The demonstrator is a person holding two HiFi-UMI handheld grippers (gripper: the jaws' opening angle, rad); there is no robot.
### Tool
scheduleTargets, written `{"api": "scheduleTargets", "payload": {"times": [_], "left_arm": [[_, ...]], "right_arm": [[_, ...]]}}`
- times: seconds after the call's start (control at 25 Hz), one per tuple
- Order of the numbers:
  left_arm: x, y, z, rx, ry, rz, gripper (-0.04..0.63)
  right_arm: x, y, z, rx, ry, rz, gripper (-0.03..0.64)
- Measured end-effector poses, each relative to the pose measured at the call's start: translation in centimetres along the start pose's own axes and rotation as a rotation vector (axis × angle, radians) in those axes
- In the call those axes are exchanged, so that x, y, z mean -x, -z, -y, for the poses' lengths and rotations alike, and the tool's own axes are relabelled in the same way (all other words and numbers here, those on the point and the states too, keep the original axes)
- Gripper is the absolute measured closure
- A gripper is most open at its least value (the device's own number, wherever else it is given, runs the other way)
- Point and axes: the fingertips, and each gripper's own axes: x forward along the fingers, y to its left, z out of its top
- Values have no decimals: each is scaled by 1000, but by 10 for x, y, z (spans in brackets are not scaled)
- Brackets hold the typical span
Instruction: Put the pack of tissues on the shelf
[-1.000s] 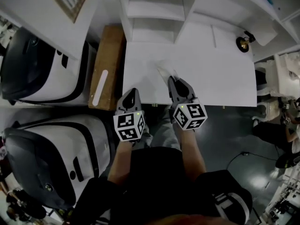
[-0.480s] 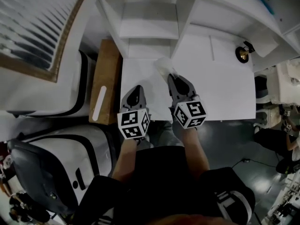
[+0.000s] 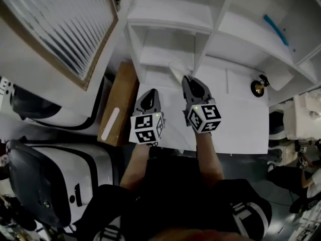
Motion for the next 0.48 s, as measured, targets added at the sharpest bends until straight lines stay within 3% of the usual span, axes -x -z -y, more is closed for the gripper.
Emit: {"api": "scheduleTargets", "payload": {"times": [0.32, 0.48], "left_arm": [[-21, -31, 0, -8, -24, 63, 584], [-33, -36, -12, -16, -61, 54, 585]], "right_arm": [[-44, -18, 6, 27, -42, 9, 578], [-69, -15, 11, 29, -29, -6, 578]]}}
